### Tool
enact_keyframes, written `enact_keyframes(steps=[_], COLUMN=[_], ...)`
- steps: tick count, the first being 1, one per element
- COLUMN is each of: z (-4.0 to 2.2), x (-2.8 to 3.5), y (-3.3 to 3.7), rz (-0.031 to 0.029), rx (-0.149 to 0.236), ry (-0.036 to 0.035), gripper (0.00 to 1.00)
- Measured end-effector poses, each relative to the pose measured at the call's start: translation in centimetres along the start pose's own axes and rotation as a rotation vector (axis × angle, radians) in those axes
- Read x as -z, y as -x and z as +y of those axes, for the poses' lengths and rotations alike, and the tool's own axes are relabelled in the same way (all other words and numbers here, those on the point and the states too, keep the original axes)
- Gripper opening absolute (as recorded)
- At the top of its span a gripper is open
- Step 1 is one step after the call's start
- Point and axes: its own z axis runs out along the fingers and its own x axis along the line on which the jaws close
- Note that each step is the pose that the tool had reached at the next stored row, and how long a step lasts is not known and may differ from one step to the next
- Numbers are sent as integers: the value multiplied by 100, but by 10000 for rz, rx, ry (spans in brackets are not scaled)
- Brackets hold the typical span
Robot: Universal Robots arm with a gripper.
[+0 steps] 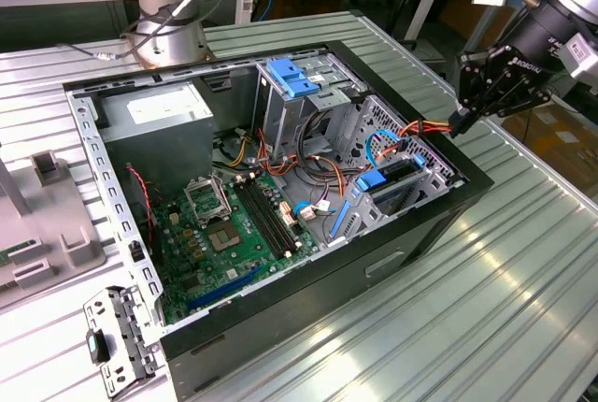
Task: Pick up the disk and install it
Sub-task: 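Insert the first disk wire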
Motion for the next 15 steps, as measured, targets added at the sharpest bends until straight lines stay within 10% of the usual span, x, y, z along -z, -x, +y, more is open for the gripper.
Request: enact_keyframes(steps=[15], z=[50], x=[35], y=[79], rz=[-35], rx=[5], ry=[-52], gripper=[17])
